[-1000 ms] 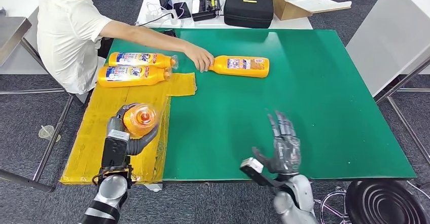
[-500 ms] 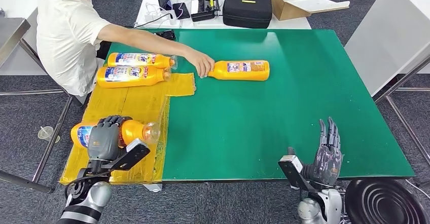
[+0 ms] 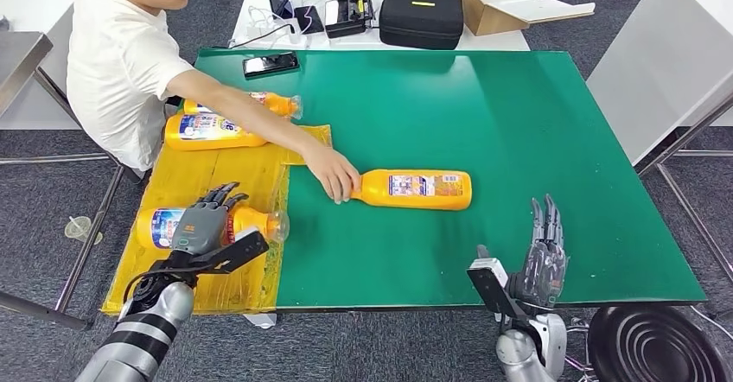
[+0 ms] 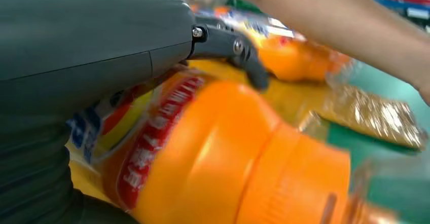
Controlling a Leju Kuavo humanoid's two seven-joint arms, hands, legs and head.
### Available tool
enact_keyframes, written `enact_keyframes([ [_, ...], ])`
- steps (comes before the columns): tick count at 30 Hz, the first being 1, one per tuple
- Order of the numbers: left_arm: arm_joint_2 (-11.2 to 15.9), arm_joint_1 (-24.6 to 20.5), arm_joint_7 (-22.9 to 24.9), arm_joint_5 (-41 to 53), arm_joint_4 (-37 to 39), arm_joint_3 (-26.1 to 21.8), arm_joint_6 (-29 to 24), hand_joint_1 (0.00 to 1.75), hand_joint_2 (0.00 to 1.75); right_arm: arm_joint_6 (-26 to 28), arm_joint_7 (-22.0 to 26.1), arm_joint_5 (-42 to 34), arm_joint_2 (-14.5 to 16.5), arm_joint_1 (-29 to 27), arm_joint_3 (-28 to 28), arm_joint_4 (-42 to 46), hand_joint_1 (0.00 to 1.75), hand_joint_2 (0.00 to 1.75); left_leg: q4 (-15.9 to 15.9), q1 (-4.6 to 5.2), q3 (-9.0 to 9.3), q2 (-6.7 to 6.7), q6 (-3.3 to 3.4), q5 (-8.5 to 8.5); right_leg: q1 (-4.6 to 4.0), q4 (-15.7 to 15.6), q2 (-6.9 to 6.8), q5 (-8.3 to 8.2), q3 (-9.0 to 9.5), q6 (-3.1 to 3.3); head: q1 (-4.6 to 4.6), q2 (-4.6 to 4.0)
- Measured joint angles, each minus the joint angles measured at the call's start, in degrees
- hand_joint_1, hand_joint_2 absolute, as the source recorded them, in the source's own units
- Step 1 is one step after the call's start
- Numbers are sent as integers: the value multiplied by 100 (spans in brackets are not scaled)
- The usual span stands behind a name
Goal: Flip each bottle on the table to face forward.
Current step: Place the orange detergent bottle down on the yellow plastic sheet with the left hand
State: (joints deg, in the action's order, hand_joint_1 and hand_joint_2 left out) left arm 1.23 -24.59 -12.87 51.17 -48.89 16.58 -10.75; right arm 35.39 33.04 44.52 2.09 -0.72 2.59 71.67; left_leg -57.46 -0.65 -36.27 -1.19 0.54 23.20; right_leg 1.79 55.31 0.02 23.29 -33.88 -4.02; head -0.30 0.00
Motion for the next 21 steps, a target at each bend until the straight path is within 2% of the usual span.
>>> enact_keyframes([
  [4,4,-137,-82,-260,277,109,409,0,175,0,37,-166,-65,75,-176,-142,0,175,-1,1,1,-2,0,0,1,0,-1,0,3,0,1,0],
  [11,32,-346,-135,-400,521,247,730,0,175,0,51,-90,-157,153,-322,-298,0,175,0,1,9,-11,0,-1,2,0,-8,2,17,0,-1,0],
  [21,152,-509,-627,-1116,616,398,1454,0,175,0,114,171,-209,347,-447,-518,0,175,1,1,51,-14,1,-2,1,0,-10,3,61,1,1,0],
])
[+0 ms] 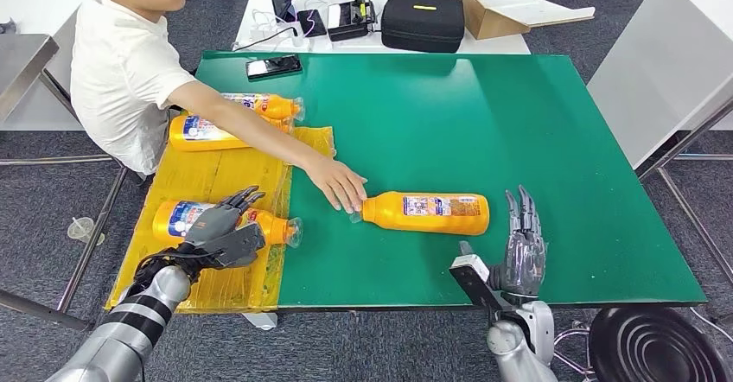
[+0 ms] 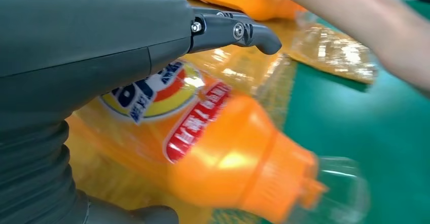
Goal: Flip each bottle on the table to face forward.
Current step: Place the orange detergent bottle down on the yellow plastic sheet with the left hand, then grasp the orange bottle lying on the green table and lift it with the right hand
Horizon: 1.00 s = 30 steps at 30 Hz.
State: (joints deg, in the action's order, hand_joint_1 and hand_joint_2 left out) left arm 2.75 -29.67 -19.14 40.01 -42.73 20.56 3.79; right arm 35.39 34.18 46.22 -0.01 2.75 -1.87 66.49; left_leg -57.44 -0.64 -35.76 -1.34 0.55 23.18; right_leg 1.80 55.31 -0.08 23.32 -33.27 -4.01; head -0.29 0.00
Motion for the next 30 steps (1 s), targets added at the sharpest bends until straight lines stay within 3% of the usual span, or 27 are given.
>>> enact_keyframes([
  [8,-27,734,-22,-738,-1300,110,-253,0,175,0,-241,494,-87,-64,-5,-55,0,175,-3,1,-23,10,0,2,0,0,5,-1,-30,-1,1,0],
  [13,-46,1295,-560,-1620,-2290,151,-146,0,175,-1,-400,511,-224,-84,-22,-55,0,175,-3,1,-35,15,0,5,0,0,12,1,-45,-2,0,0],
  [17,-50,1701,-625,-1854,-2992,182,-115,0,175,-3,-449,505,-347,-85,-47,-55,0,175,-2,0,-46,14,-2,8,0,0,11,2,-58,-2,-1,0],
  [30,-44,2157,-692,-1847,-3739,205,-260,0,175,-38,-607,663,-552,-119,-119,-57,0,175,-3,1,-53,14,-1,8,1,-1,11,1,-62,-2,1,0],
])
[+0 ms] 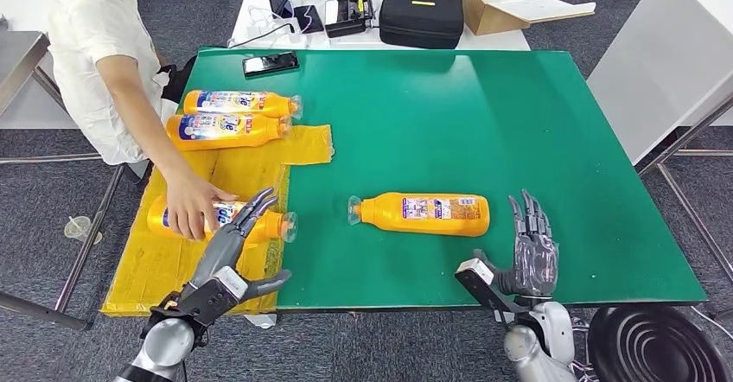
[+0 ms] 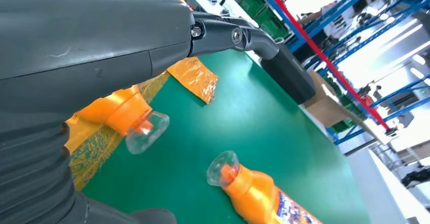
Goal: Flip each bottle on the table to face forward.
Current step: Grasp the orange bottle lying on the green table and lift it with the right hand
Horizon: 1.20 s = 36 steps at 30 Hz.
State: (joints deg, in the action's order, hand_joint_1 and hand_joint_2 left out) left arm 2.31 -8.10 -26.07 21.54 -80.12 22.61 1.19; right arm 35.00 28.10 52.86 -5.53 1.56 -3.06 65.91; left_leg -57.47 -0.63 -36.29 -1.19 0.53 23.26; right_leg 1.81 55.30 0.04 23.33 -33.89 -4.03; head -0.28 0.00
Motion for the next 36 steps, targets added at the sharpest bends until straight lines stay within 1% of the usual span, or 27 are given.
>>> enact_keyframes([
  [5,-37,194,-170,-118,-312,67,-97,0,175,-155,-178,240,-201,143,-25,-199,0,175,0,0,-5,0,1,1,0,0,0,0,-2,0,-2,0],
  [10,-191,226,-202,-411,-441,215,-109,0,175,-389,-182,328,-319,623,-153,-805,0,175,0,0,-3,0,2,-2,0,0,0,-3,-1,-1,-2,0],
  [16,-420,173,-16,-913,-332,313,-102,0,175,-551,-180,584,-280,1195,-536,-1667,0,175,-1,-1,-2,0,2,-3,-2,0,0,-5,-2,-2,-2,0],
  [19,-541,120,121,-1047,-139,313,-211,0,175,-589,-192,671,-233,1418,-774,-2105,0,175,-2,-1,-3,-1,3,-3,-1,0,-2,-4,-2,-2,-2,0],
  [22,-627,55,156,-1113,48,308,-348,0,175,-593,-186,676,-182,1551,-951,-2412,0,175,-2,-1,-3,-1,3,-3,-1,0,-1,-4,-2,-2,-2,0],
  [32,-790,-137,250,-1342,454,292,-457,0,175,-691,-196,756,-132,1845,-1304,-2869,0,175,-1,-1,4,2,2,-3,-2,0,0,-5,2,-1,0,0],
  [36,-810,-182,254,-1368,526,292,-449,0,175,-760,-385,820,-135,1952,-1402,-2963,0,175,-1,-1,8,5,2,-3,-2,0,1,-6,4,-1,-1,0],
])
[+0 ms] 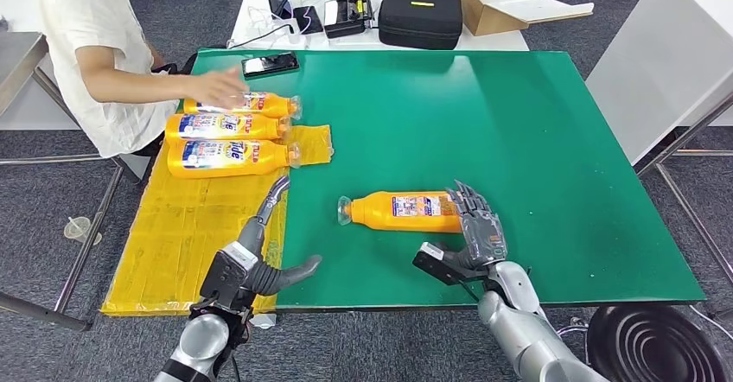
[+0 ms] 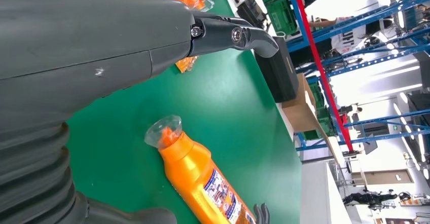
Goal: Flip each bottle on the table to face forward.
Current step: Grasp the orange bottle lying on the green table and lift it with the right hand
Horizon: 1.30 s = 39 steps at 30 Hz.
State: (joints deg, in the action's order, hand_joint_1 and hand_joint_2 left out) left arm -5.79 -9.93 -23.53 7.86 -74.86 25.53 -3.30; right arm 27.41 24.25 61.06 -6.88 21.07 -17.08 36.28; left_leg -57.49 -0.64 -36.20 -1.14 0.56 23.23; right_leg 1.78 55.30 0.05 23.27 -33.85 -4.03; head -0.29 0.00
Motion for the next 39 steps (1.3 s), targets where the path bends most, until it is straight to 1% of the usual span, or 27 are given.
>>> enact_keyframes([
  [3,-7,-24,6,-6,23,0,6,0,175,10,-365,190,-14,116,-119,-78,0,175,0,0,4,4,0,0,0,0,1,-1,1,0,0,0],
  [6,-9,-26,26,-4,28,0,-1,0,175,179,-770,532,-57,222,-273,-135,0,175,0,0,6,-1,1,-1,1,0,-1,-1,5,0,0,0],
  [9,-9,-25,47,2,28,0,-15,0,175,300,-1053,788,-97,289,-406,-164,0,175,0,1,6,-3,2,-1,1,0,-2,-1,9,0,1,0],
  [14,-9,-3,73,17,27,0,-67,0,175,328,-1602,1151,-142,347,-593,-172,0,175,-1,1,6,-4,2,-1,1,0,-2,-1,12,0,0,0],
  [20,-9,64,113,-27,26,0,-23,0,175,283,-1906,1278,-164,372,-702,-170,0,175,0,1,6,-4,2,-1,1,0,-2,0,11,0,0,0],
  [23,-9,92,163,-180,8,0,179,0,175,-38,-2072,1114,-157,416,-711,-173,0,175,0,1,9,-2,2,-1,1,0,-1,0,11,0,-1,0],
  [24,-9,100,169,-206,-4,0,225,0,175,-196,-2091,1020,-155,447,-703,-181,25,175,0,1,13,-1,2,-1,1,-1,0,0,12,0,-1,0],
  [27,-9,106,182,-221,-24,0,262,0,175,-812,-2056,685,-151,565,-623,-290,156,175,0,1,32,5,1,2,1,-4,0,0,22,2,-1,0],
  [28,-9,103,189,-222,-24,0,267,0,175,-1080,-2025,556,-148,613,-583,-354,175,175,0,1,41,8,1,4,1,-5,1,0,18,3,-1,0],
  [30,-9,94,198,-222,-22,1,286,0,175,-1596,-1928,317,-144,712,-497,-490,175,175,1,1,67,13,1,15,0,-8,2,8,10,14,-1,0],
  [32,-9,74,198,-222,-16,1,330,0,175,-1936,-1809,132,-146,806,-423,-616,175,175,2,1,93,15,-1,26,0,-9,2,19,15,28,0,0],
  [37,-7,16,151,-251,22,9,461,0,175,-2498,-1348,-380,-180,996,-192,-845,175,175,2,1,136,19,2,26,-2,-10,2,17,58,24,-1,0],
  [39,-7,-12,140,-257,41,11,475,0,175,-2609,-1245,-467,-193,1029,-113,-898,175,175,2,1,151,22,0,30,-2,-10,3,16,72,20,-1,0],
])
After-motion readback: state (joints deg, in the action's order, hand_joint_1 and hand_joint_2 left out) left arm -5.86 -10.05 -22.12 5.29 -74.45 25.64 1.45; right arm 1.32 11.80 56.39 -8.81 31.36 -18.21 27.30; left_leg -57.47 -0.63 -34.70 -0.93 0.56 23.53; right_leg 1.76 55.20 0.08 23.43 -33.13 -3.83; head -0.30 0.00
